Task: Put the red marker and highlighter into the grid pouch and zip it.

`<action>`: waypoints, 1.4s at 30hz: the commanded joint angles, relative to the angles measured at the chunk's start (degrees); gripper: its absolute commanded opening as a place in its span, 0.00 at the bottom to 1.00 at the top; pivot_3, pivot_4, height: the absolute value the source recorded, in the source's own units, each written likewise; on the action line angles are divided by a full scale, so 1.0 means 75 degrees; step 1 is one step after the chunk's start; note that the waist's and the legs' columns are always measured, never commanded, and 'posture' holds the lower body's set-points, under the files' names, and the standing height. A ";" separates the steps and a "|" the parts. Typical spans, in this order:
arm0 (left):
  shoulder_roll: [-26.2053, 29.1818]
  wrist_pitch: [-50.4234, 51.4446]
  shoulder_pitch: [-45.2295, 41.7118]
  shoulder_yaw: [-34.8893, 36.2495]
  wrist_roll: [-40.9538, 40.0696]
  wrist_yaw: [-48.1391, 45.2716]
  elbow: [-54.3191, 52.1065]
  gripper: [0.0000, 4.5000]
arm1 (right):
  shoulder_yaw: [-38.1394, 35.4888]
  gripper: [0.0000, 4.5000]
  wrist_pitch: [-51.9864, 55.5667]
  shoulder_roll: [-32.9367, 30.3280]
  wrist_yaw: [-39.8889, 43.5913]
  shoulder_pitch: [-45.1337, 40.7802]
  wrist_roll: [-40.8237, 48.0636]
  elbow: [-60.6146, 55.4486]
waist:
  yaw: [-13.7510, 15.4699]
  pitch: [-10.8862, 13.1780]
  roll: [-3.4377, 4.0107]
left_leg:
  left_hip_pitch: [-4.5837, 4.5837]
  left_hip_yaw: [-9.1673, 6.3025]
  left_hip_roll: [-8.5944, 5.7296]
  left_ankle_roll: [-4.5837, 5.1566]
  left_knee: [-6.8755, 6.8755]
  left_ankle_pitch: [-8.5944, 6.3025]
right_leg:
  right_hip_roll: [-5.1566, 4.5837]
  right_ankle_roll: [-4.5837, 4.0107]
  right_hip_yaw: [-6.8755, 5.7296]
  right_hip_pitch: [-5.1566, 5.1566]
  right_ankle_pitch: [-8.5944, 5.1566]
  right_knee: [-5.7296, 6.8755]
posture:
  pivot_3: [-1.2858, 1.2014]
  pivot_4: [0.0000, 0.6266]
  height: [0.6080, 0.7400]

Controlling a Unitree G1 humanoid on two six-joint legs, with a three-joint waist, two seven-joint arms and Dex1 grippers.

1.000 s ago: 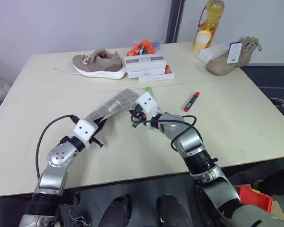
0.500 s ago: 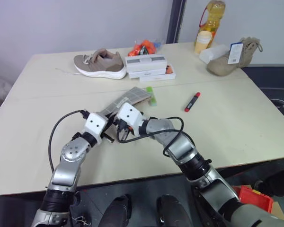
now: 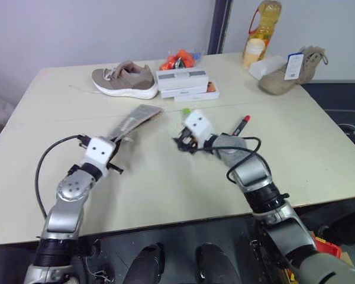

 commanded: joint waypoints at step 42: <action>-0.0724 0.0535 -0.0532 -0.0189 0.0059 0.0335 -0.0024 0.00 | -0.1989 0.80 -0.2027 0.1552 -0.2304 -0.1896 0.0583 0.5121 | -0.0048 0.0000 0.0001 | 0.0001 0.0005 0.0001 -0.0004 0.0001 0.0003 | 0.0005 0.0000 0.0004 0.0001 0.0001 0.0004 | 0.52 0.24 1.00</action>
